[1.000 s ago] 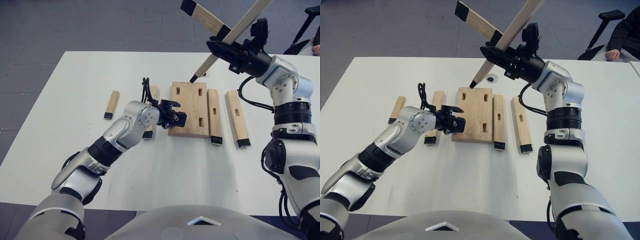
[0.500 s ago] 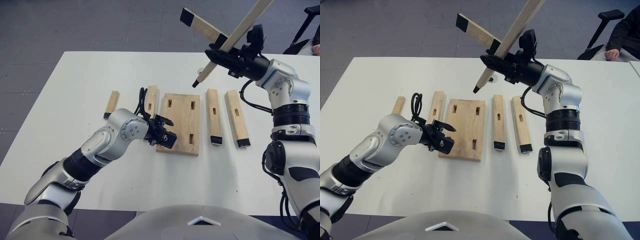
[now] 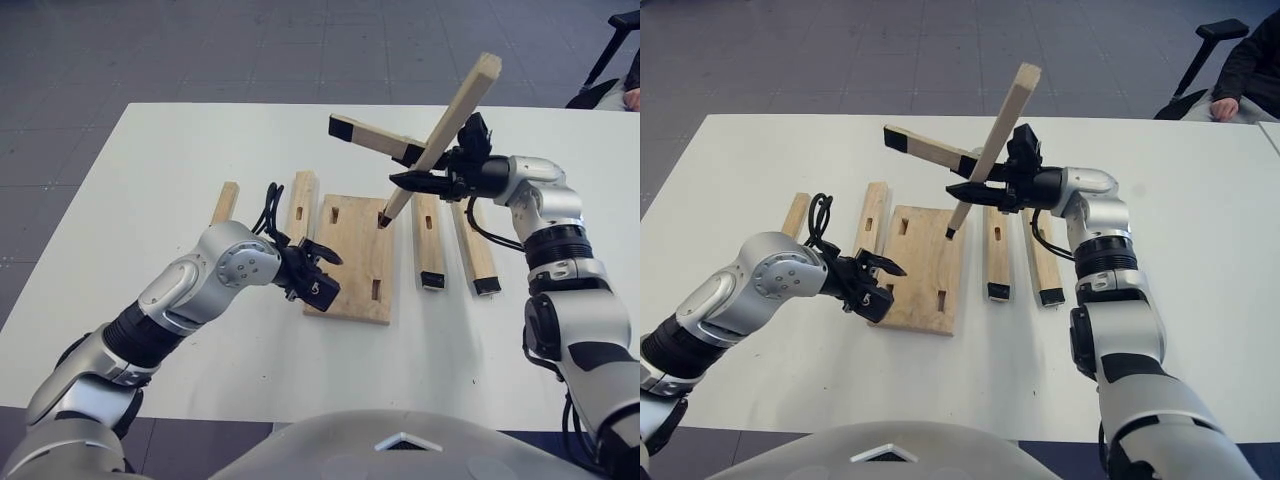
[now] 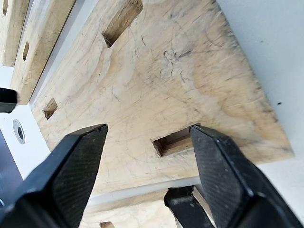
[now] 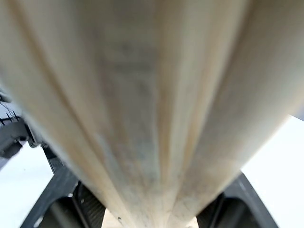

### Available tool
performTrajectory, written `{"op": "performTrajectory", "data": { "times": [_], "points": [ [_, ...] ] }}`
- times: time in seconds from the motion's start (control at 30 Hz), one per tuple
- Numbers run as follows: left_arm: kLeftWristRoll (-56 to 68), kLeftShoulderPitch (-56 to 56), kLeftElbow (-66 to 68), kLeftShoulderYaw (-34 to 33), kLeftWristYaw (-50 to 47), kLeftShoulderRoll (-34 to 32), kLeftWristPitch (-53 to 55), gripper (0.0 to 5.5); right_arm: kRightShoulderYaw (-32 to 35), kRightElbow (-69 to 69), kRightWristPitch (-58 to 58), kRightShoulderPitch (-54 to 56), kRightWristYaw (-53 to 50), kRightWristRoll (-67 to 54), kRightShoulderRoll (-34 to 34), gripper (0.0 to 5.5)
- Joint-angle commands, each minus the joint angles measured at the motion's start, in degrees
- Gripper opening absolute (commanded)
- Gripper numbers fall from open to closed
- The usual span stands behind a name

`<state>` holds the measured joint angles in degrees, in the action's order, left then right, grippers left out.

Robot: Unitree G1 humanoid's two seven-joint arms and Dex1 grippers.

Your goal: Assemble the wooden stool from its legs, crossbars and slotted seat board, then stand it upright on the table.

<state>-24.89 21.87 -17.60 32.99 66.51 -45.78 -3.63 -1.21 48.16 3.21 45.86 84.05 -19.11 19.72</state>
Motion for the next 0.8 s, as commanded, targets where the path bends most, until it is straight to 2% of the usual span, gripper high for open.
{"op": "performTrajectory", "data": {
  "times": [0.03,0.5,0.7,0.8],
  "points": [
    [0.46,-0.27,2.95,-0.54,0.86,-1.33,-3.02,3.22,-1.17,3.82,-6.53,0.51,1.34,2.96,-1.02,2.09],
    [0.98,0.57,6.08,-1.62,1.2,-0.68,-7.04,3.22,-2.79,15.73,-19.27,2.15,0.72,8.92,-0.93,2.09],
    [1.2,0.6,5.42,-1.68,1.47,-0.08,-6.45,3.22,-2.6,18.21,-20.98,2.98,-0.45,10.61,-0.29,2.09],
    [2.56,0.93,4.22,-2.71,1.2,1.61,-3.1,3.22,-1.53,17.21,-18.28,0.87,-0.73,8.94,-1.75,2.09]
  ]
}}
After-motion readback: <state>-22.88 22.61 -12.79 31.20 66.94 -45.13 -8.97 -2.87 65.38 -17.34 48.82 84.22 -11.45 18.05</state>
